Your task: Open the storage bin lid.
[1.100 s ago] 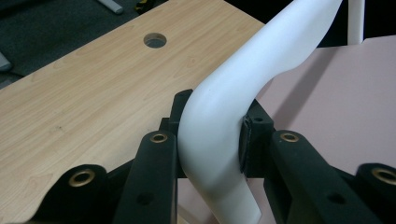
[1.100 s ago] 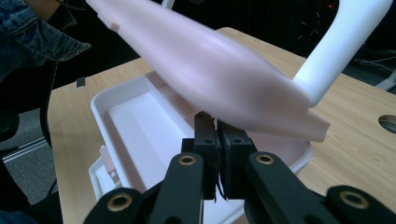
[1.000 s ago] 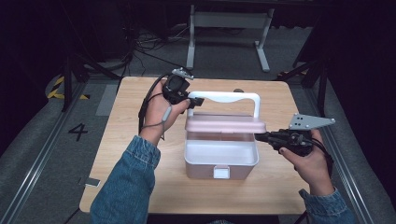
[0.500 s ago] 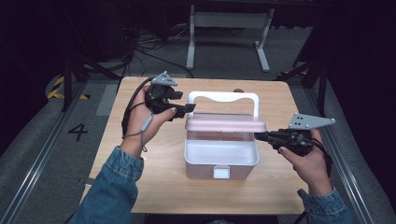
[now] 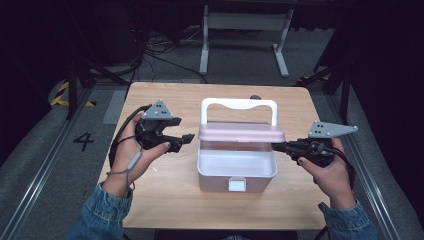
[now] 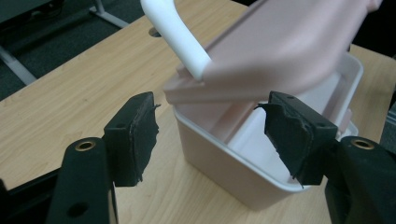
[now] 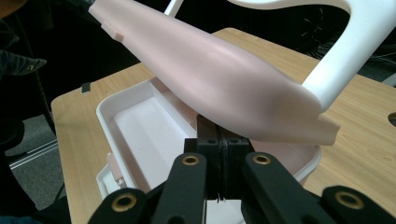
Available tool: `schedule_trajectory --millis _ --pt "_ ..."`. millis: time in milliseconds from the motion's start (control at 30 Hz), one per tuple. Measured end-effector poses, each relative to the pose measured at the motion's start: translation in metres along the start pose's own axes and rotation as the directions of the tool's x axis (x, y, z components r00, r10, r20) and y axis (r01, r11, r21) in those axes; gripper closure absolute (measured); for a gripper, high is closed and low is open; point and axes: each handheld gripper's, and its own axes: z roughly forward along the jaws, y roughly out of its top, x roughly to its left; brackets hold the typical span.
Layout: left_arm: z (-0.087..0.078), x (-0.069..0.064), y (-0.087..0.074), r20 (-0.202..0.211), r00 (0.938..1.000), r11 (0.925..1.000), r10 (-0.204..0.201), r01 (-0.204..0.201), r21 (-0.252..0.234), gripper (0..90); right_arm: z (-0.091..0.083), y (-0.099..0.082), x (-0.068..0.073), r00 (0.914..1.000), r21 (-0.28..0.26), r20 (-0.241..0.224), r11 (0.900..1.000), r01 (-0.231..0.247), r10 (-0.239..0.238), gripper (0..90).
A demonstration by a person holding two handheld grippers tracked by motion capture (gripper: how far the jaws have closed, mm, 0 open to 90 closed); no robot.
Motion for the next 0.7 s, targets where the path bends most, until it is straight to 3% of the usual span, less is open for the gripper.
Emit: schedule_trajectory --millis 200,367,600,700 --pt "0.011 -0.007 -0.016 -0.045 0.9976 0.9984 0.052 -0.053 -0.019 33.5 0.0 0.0 0.0 0.9999 -0.006 0.002 0.9999 -0.013 0.013 90.0" --pt "0.022 -0.009 -0.019 -0.052 0.9966 0.9975 0.064 -0.065 -0.026 31.2 0.0 0.002 -0.002 0.9997 -0.018 0.001 0.9996 -0.023 0.023 90.0" --pt "0.029 -0.016 -0.005 -0.11 0.9886 0.9919 0.103 -0.11 -0.062 32.1 -0.001 0.005 -0.005 0.9994 -0.041 0.009 0.9986 -0.033 0.033 90.0" --pt "0.03 -0.021 0.004 -0.114 0.9857 0.9889 0.125 -0.133 -0.067 32.1 -0.002 0.007 -0.005 0.9992 -0.049 0.014 0.9982 -0.036 0.037 90.0"
